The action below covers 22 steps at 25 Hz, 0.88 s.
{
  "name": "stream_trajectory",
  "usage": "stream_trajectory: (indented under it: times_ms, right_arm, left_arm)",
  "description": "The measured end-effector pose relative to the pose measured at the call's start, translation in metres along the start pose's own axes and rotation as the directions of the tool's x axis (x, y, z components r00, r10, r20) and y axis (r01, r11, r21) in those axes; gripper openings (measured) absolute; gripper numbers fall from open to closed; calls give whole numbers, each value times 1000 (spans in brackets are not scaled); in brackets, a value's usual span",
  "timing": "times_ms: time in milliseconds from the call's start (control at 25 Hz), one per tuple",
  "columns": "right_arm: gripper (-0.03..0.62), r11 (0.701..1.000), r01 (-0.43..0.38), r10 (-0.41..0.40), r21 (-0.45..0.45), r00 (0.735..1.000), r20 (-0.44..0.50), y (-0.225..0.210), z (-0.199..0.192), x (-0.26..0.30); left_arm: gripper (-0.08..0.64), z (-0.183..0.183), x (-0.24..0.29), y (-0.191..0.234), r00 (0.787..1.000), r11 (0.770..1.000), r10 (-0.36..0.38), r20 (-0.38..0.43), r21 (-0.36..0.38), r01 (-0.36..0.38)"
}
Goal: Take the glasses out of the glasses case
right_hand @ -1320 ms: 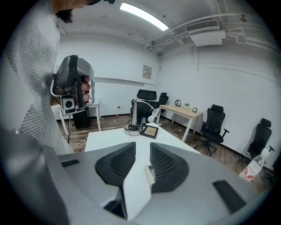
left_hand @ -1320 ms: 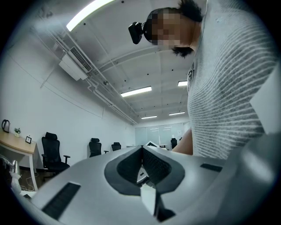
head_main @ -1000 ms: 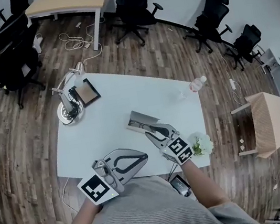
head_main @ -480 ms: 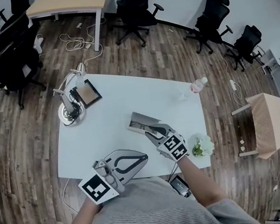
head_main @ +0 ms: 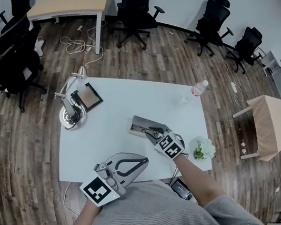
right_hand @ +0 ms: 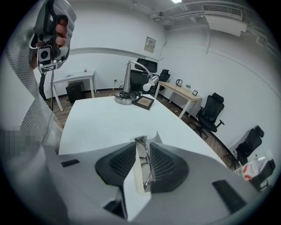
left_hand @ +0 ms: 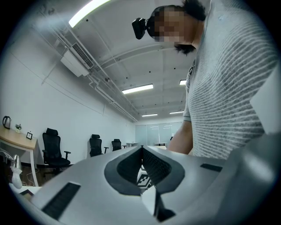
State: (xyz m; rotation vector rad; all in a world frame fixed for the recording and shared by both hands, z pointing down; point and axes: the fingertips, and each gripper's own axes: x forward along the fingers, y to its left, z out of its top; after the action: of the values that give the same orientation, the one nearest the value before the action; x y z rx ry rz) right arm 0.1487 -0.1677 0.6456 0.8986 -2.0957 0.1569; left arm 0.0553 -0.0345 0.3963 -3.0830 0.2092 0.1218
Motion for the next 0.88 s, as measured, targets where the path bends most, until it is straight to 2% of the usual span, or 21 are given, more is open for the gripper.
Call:
stream_trajectory:
  times_ms: [880]
  right_arm:
    - [83,989,-3,-26,-148,981,-193,-1,-28,36]
  left_arm:
    - [11,-6,-6,6,1000,1000,17,13,-10,-17]
